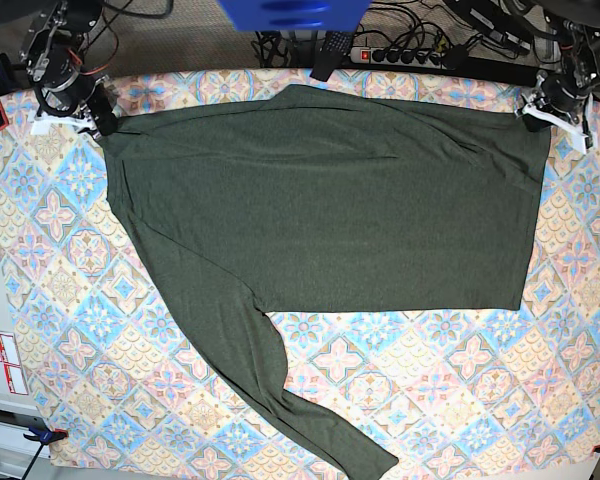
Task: Fold the T-shirt properly
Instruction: 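Release the shoulder edge and move both grippers to the shirt's side edges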
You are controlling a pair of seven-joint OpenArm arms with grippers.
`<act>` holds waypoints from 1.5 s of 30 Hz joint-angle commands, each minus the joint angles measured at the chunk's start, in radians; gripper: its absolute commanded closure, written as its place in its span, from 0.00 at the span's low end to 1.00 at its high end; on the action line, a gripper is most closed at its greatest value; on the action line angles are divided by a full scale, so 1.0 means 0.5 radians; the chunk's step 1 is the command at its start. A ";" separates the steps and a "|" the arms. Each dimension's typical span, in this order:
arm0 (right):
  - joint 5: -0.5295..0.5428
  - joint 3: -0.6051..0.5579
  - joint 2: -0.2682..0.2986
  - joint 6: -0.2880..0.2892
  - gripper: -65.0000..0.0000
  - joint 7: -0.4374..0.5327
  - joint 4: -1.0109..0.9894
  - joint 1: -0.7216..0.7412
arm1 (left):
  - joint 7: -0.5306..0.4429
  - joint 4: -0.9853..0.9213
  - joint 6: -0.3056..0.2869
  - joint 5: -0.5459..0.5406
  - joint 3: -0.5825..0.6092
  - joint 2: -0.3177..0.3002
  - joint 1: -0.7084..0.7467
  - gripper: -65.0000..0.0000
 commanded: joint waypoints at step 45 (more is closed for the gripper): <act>-0.699 -0.641 0.027 -0.001 0.67 0.018 0.258 0.834 | 0.163 -0.591 -0.001 0.373 -0.156 -0.029 -1.520 0.67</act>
